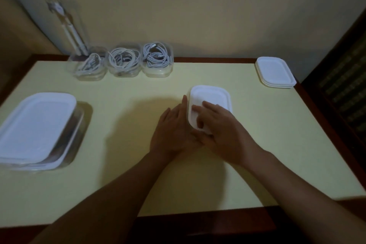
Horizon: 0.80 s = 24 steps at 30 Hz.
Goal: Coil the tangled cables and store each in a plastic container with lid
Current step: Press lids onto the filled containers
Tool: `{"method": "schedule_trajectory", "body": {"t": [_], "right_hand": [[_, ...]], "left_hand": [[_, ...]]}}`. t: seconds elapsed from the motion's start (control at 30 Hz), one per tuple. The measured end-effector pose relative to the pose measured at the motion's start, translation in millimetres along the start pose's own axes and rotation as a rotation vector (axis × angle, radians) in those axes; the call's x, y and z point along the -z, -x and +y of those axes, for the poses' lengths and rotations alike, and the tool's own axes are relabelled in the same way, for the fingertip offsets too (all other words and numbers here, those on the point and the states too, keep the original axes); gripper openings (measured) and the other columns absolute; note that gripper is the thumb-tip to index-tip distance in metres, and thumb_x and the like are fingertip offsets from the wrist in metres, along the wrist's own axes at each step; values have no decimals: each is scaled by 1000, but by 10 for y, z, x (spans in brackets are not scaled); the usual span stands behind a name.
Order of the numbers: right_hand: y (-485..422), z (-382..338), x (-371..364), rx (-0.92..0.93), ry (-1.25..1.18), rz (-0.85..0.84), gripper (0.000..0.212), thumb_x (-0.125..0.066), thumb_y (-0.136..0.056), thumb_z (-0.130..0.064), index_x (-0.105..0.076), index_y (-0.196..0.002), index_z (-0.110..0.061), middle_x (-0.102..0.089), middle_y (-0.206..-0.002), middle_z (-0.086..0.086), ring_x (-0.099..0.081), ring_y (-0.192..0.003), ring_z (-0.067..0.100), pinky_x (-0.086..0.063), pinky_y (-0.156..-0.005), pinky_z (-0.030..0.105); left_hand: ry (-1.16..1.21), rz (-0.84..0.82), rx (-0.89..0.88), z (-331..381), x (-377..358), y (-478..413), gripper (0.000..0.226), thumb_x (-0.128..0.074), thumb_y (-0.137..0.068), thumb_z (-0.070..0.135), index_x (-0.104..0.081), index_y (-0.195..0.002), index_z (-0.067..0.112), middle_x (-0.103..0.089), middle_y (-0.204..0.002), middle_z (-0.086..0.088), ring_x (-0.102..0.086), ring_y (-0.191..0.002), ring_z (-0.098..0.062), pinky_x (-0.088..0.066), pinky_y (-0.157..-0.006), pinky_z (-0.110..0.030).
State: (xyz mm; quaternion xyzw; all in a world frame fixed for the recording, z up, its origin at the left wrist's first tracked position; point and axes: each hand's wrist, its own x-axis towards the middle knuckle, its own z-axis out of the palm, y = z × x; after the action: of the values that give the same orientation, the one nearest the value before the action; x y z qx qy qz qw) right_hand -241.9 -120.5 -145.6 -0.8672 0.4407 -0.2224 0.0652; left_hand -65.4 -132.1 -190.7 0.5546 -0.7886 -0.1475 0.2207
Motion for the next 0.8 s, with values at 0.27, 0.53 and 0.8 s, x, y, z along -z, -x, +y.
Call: {"method": "schedule_trajectory", "body": {"t": [0.27, 0.53, 0.8], "right_hand": [[-321, 48, 138, -311, 81, -72, 46, -48, -100, -52, -55, -135, -23, -32, -164, 2, -22, -153, 25, -23, -122, 45], [-385, 282, -37, -364, 170, -248, 65, -22, -103, -61, -25, -158, -27, -7, -170, 3, 0, -157, 28, -6, -124, 51], [-361, 462, -152, -303, 200, -297, 86, 4, -94, -72, -9, -163, -22, 4, -171, 4, 10, -157, 23, -14, -125, 53]], "left_hand": [[13, 116, 3, 37, -30, -32, 132, -42, -65, 98, -15, -159, 9, -36, -160, -3, -41, -142, -17, -34, -116, -46], [92, 188, -17, 44, -27, -7, 133, -42, -63, 99, -23, -157, 8, -47, -153, -1, -49, -135, -16, -39, -112, -44], [134, 200, -27, 30, -21, 8, 94, -40, -88, 79, -28, -156, 16, -59, -141, -1, -59, -120, -19, -45, -105, -38]]}}
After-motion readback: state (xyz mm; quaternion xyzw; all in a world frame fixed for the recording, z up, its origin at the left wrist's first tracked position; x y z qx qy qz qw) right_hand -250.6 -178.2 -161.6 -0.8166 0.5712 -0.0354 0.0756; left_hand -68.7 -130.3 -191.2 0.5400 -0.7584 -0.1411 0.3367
